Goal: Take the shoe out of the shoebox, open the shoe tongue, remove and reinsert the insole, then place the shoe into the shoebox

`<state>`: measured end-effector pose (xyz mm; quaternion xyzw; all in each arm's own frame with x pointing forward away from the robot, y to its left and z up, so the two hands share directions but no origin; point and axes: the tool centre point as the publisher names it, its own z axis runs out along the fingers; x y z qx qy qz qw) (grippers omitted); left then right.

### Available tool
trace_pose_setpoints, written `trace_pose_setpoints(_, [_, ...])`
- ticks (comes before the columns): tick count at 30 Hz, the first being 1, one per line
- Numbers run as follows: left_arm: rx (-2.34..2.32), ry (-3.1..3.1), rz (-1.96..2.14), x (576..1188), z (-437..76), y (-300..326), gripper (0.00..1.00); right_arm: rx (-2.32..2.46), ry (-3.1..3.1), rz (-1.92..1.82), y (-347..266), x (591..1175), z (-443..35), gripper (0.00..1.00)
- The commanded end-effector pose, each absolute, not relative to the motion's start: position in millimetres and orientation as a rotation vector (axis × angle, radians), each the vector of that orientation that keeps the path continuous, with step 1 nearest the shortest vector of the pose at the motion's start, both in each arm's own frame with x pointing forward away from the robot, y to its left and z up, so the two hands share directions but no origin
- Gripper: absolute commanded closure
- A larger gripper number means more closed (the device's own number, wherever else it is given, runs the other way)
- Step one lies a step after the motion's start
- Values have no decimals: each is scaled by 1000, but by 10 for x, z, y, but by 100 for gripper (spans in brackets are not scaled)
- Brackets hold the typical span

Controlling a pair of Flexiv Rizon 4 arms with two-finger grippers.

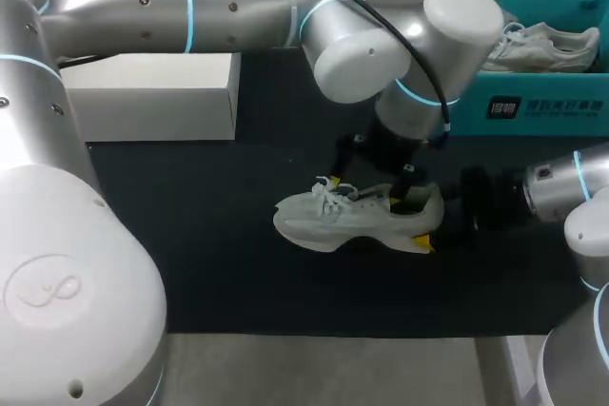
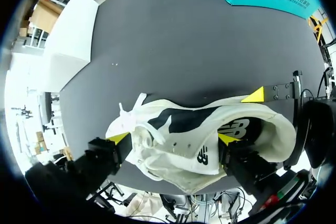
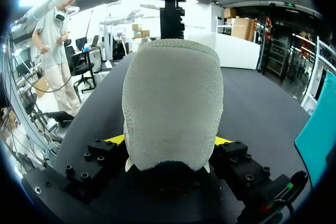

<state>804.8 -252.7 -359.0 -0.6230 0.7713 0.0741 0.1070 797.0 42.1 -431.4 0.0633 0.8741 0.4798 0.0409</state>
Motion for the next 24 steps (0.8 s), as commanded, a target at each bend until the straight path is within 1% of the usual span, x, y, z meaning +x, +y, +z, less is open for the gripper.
trace_pose_setpoints(1, [-1856,2276,207,8045,-3523,-2411,0,196,2677,1464,438,7978,-4336,100])
trace_pose_setpoints(10, [-1912,2323,196,8048,-3309,-2251,0,196,2677,1464,438,7978,-4336,100])
trace_pose_setpoints(12, [-1924,2337,186,8055,-3237,-2246,8,196,2677,1464,438,7978,-4336,100])
trace_pose_setpoints(14, [-1937,2362,172,8057,-3168,-2242,13,196,2677,1464,438,7978,-4336,100])
trace_pose_setpoints(15, [-1938,2375,164,8054,-3141,-2240,25,196,2677,1464,438,7978,-4336,100])
trace_pose_setpoints(16, [-1940,2389,163,8052,-3125,-2236,33,196,2677,1464,438,7978,-4336,100])
trace_pose_setpoints(17, [-1941,2399,165,8048,-3113,-2228,37,196,2677,1464,438,7978,-4336,100])
trace_pose_setpoints(19, [-1940,2414,168,8040,-3106,-2210,53,196,2677,1464,438,7978,-4336,100])
trace_pose_setpoints(23, [-1938,2438,186,8028,-3107,-2179,71,196,2677,1464,438,7978,-4336,100])
trace_pose_setpoints(24, [-1937,2453,189,8027,-3103,-2174,79,196,2677,1464,438,7978,-4336,100])
